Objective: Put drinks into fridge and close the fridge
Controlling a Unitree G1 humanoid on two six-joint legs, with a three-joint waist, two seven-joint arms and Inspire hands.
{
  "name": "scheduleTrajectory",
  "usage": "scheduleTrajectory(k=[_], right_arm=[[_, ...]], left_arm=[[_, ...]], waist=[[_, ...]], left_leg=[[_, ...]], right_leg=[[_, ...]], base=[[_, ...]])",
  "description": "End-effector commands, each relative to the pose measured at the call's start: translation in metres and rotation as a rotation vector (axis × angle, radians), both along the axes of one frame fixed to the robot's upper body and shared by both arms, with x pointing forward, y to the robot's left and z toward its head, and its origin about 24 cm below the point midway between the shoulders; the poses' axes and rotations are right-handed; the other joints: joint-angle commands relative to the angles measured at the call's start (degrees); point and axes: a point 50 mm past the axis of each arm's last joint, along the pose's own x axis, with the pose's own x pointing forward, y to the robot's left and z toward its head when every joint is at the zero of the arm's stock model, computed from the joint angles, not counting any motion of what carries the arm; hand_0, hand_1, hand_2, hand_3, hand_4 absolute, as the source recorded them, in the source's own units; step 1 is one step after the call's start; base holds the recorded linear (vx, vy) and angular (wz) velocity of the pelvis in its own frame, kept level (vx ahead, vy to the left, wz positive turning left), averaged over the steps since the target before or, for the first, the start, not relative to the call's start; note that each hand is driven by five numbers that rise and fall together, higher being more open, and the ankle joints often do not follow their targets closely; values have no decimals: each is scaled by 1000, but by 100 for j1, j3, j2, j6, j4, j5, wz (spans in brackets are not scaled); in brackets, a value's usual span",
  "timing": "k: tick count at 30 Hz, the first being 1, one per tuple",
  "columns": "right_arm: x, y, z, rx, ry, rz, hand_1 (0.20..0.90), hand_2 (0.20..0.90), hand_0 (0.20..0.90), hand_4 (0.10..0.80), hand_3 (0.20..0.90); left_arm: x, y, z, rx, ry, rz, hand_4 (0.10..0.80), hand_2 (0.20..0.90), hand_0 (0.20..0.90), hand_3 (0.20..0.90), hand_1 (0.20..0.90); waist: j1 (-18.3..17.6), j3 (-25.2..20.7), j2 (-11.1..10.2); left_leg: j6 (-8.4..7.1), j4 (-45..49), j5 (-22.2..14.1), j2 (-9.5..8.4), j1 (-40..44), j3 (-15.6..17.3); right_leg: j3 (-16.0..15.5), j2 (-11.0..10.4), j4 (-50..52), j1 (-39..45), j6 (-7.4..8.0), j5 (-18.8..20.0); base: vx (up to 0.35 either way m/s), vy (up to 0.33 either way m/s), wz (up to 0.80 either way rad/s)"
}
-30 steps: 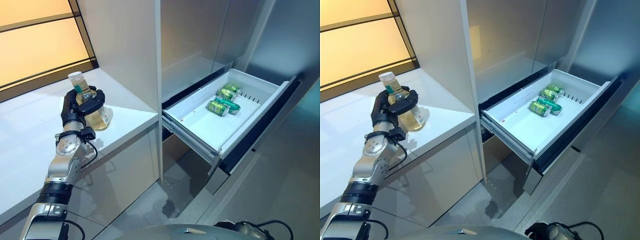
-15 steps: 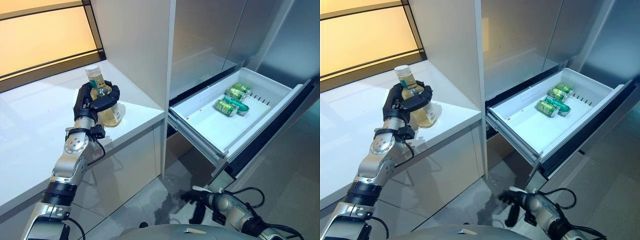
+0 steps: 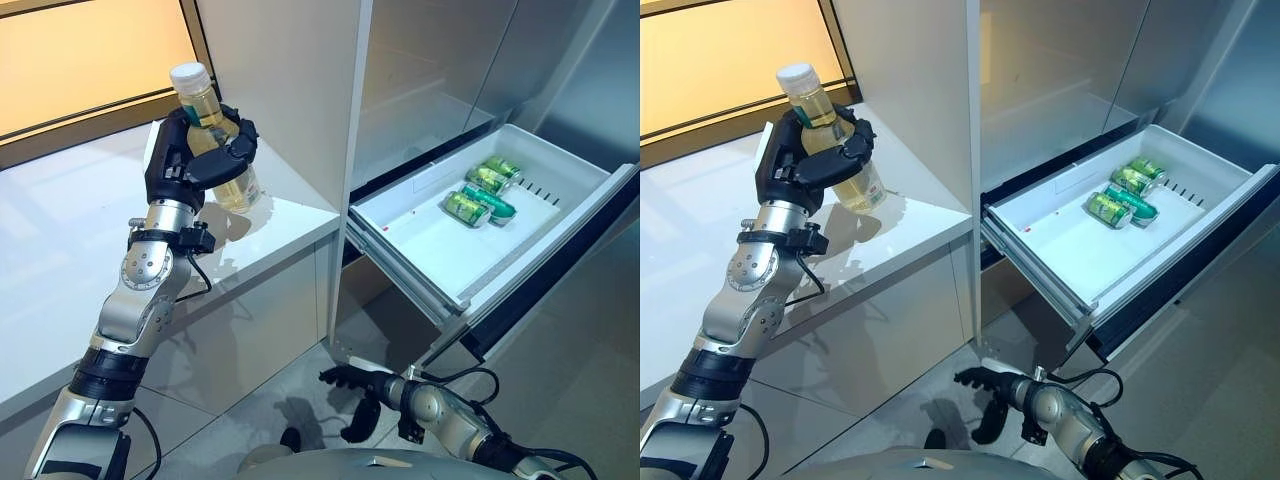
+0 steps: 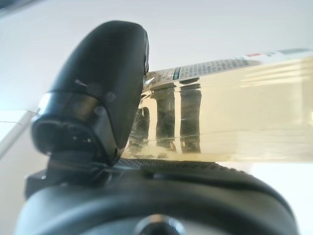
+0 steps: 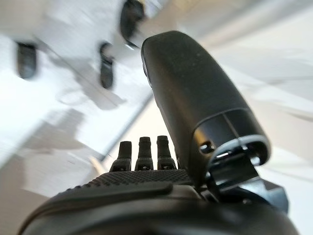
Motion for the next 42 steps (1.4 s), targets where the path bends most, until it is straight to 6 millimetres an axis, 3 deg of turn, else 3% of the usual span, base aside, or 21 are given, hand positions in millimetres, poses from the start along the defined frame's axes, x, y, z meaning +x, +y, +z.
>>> scheduleTrajectory(k=[1,2,10,26,35,42], right_arm=[[31,31,51,212,-235,67,900,900,900,800,900],[31,31,53,217,-240,68,900,900,900,800,900],[53,42,136,381,-363,210,900,900,900,800,900],[53,6,247,856,-312,442,900,900,900,800,900],[64,-37,265,953,-496,166,900,900,900,800,900],[70,-47,265,994,-492,51,900,900,900,800,900]], left_arm=[[-26,-25,102,-69,-532,-214,100,300,300,200,300],[-26,-25,102,-70,-533,-218,100,300,300,200,300],[-44,-27,104,-49,-584,-289,100,300,300,200,300],[-53,-9,80,0,-561,-325,100,300,300,200,300],[-64,5,78,95,-609,-332,100,300,300,200,300],[-66,2,85,159,-638,-355,100,300,300,200,300]], waist=[[-18,-463,98],[-18,-463,100],[4,-414,32],[-7,-457,-109],[-106,-504,-92],[-169,-488,-72]], left_leg=[[305,9,-608,-425,115,-53],[305,9,-608,-425,116,-52],[290,9,-509,-428,97,-60],[277,9,-489,-417,109,-23],[290,9,-519,-393,117,53],[283,9,-549,-369,135,105]], right_leg=[[95,-97,88,-287,352,213],[95,-97,88,-286,353,212],[115,-89,109,-320,348,305],[71,-99,120,-324,338,350],[109,-82,113,-353,338,357],[143,-64,101,-355,334,356]], base=[[-33,18,1],[-37,14,4],[-37,3,1],[0,0,0],[1,1,-2],[0,0,0]])
